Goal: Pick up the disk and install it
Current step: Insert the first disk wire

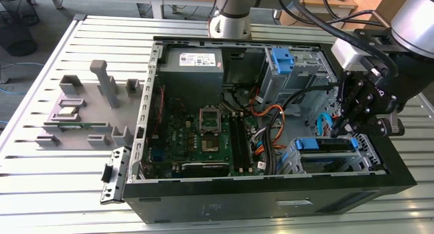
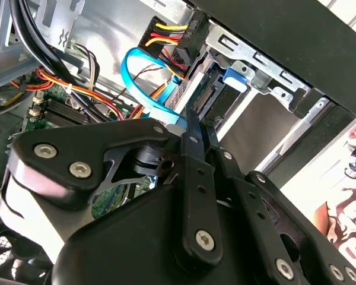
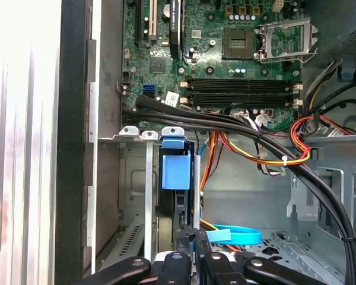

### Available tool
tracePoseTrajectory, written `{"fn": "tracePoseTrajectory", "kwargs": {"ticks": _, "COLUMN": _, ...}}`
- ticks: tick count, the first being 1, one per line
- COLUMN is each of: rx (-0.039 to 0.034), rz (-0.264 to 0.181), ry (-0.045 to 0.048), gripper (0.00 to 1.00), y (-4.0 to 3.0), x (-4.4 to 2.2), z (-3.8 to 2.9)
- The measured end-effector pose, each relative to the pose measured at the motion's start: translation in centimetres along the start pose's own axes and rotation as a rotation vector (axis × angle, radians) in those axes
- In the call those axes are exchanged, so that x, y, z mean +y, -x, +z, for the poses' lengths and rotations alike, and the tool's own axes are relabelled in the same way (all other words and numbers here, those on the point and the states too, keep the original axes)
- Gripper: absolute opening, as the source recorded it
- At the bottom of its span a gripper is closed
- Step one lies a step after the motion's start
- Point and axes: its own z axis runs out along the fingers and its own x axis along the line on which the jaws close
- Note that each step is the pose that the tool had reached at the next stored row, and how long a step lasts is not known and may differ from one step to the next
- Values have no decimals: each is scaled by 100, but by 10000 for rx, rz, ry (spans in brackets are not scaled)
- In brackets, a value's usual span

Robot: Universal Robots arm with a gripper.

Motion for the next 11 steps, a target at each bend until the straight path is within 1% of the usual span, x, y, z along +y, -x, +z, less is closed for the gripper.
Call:
{"fn": "tracePoseTrajectory", "kwargs": {"ticks": 3, "rx": -1, "rz": 0, "ry": 0, "gripper": 16, "y": -1, "x": 0, "z": -32}}
{"fn": "tracePoseTrajectory", "kwargs": {"ticks": 11, "rx": -1, "rz": 0, "ry": 0, "gripper": 16, "y": -1, "x": 1, "z": -42}}
